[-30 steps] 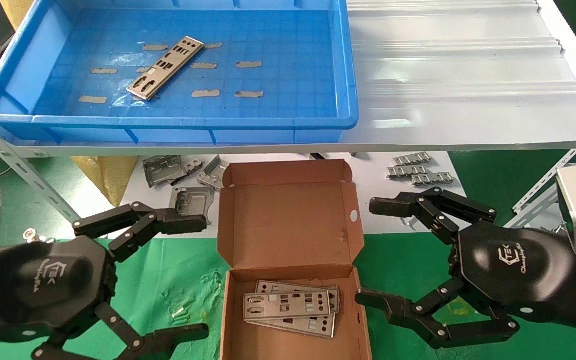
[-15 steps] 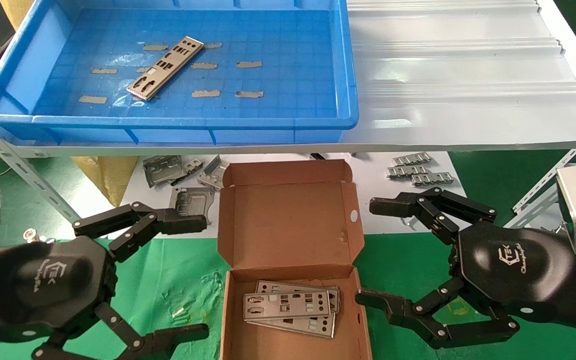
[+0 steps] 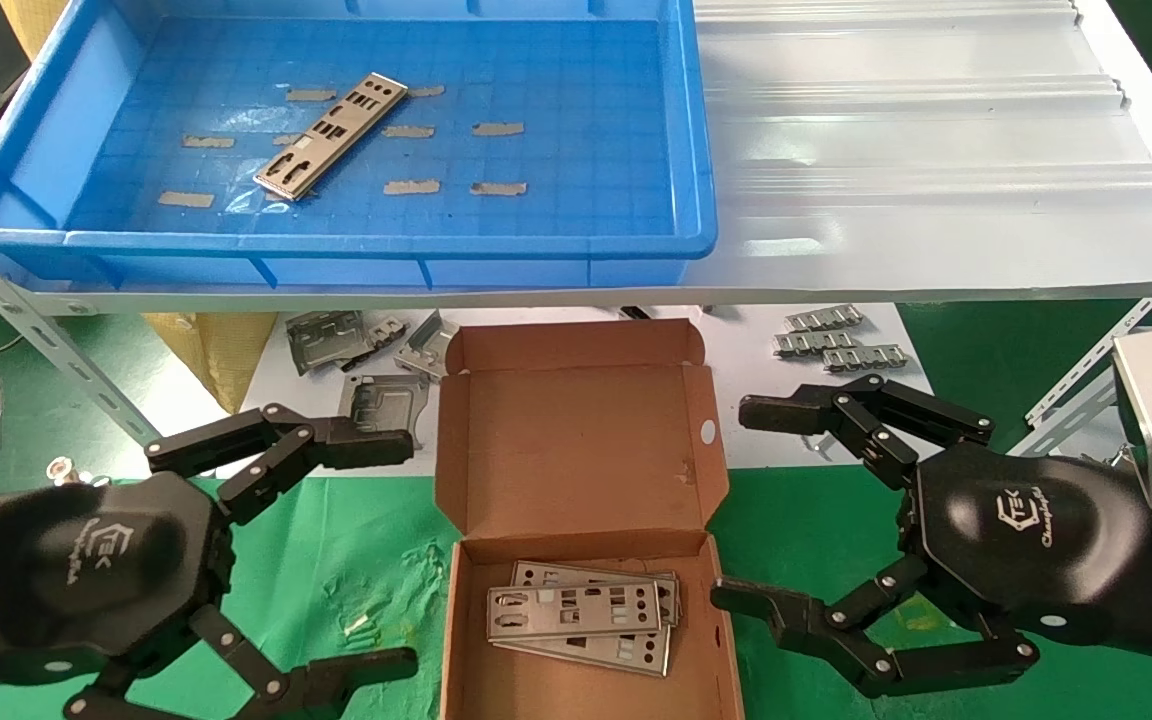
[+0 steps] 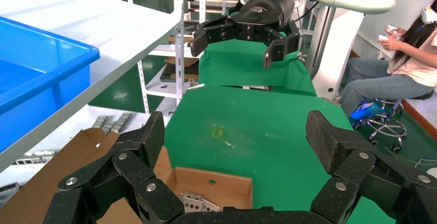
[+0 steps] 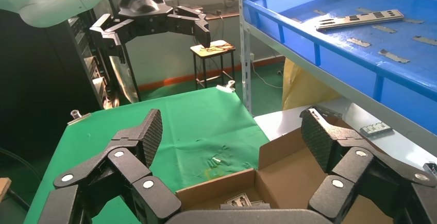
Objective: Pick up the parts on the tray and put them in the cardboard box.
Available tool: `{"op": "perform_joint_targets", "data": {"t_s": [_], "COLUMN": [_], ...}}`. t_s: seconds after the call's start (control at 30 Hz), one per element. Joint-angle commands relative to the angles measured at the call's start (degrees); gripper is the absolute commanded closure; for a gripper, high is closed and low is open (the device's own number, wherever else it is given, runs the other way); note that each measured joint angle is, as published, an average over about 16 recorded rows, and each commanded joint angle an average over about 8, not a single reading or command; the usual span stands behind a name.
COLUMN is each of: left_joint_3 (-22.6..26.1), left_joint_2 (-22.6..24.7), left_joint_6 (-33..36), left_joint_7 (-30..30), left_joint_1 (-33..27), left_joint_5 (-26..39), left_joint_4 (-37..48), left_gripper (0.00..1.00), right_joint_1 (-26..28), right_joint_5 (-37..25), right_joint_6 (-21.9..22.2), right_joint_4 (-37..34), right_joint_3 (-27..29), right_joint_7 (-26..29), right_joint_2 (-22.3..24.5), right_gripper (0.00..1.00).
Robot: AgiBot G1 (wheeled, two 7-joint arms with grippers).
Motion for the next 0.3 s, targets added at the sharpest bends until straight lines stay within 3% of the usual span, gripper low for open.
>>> {"op": "perform_joint_targets", "data": {"t_s": [0.03, 0.3], "left_joint_3": [0.0, 0.0], "left_joint_2": [0.0, 0.0], "left_joint_6": [0.0, 0.0], "left_joint_7": [0.0, 0.0], "left_joint_1": [0.0, 0.0], "left_joint_5": [0.0, 0.0], "left_joint_4": [0.0, 0.0], "left_gripper": [0.0, 0.0], "right_joint_1": [0.0, 0.0], "right_joint_5": [0.0, 0.0], "right_joint_6": [0.0, 0.0], "right_joint_4": [0.0, 0.0], "right_joint_3": [0.0, 0.0], "right_joint_7": [0.0, 0.0], "right_joint_2": [0.0, 0.0], "right_gripper": [0.0, 0.0]}}
